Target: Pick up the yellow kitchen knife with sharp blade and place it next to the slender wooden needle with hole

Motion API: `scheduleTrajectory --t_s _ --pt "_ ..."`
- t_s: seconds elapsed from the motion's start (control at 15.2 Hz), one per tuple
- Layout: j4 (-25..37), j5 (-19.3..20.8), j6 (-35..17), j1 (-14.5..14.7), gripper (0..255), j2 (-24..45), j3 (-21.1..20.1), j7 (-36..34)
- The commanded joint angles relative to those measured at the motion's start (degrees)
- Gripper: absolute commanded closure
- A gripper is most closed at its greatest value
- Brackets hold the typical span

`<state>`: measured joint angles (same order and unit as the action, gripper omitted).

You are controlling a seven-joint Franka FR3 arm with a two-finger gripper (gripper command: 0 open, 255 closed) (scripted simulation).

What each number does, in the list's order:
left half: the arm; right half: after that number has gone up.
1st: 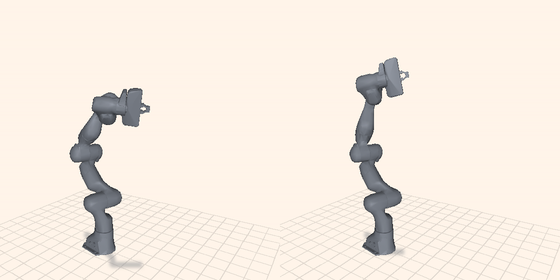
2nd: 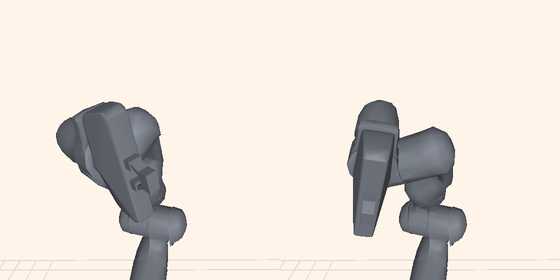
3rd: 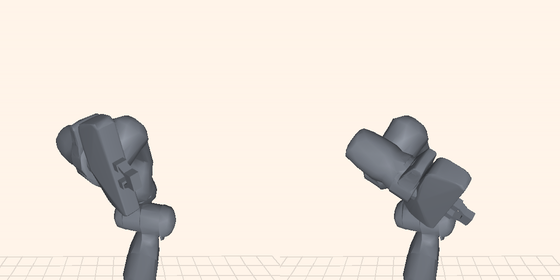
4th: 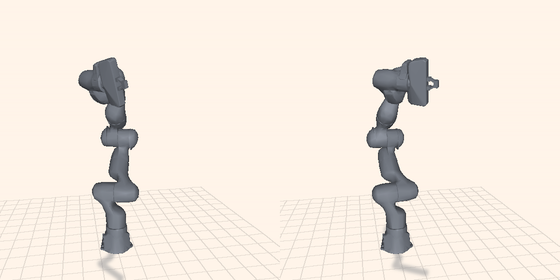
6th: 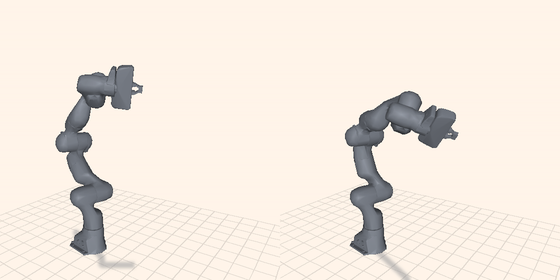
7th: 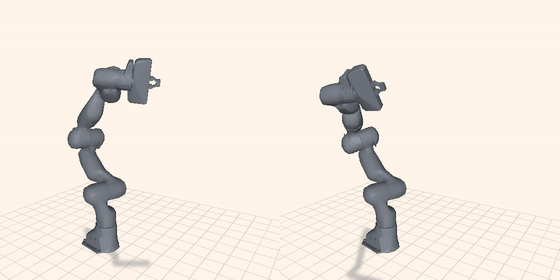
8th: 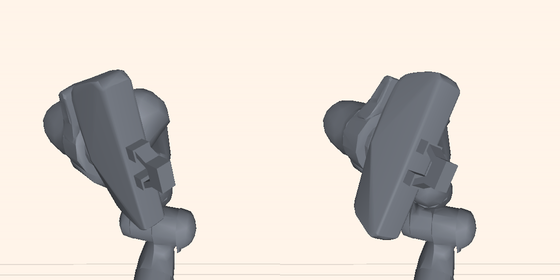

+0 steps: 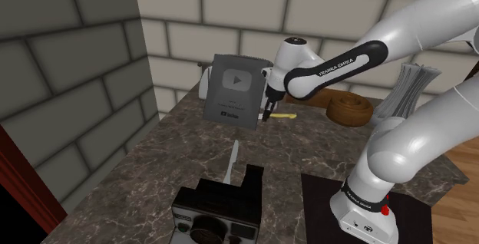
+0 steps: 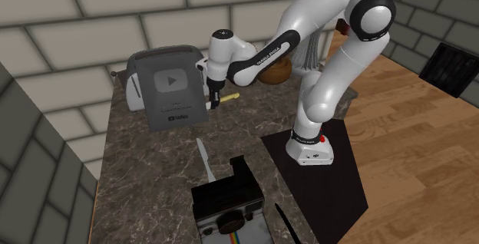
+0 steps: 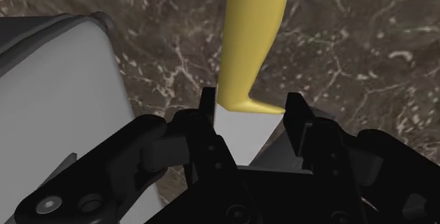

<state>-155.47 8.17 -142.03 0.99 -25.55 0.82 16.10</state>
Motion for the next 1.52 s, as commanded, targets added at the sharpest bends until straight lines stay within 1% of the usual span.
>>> scheduleTrajectory --t_s 0.0,0.4,0.79,1.06,1.32,1.39,1.45 --pt "0.9 -0.27 1.99 0.19 255 -1.11 -0.02 0.19" --pt "3.58 -0.85 7.2 0.5 255 -3.67 0.04 0.83" --pt "-2.29 -3.74 10.78 4.71 255 -12.4 -6.45 -6.94" --pt "-4.71 -6.66 13.62 8.51 255 -17.14 -11.16 -12.47" --pt "-5.82 -10.06 16.48 12.74 255 -20.53 -16.21 -18.33" --pt "-5.31 -9.03 16.19 11.51 255 -19.97 -14.6 -16.38" --pt "-5.31 -9.02 16.19 11.51 0 -19.96 -14.6 -16.38"
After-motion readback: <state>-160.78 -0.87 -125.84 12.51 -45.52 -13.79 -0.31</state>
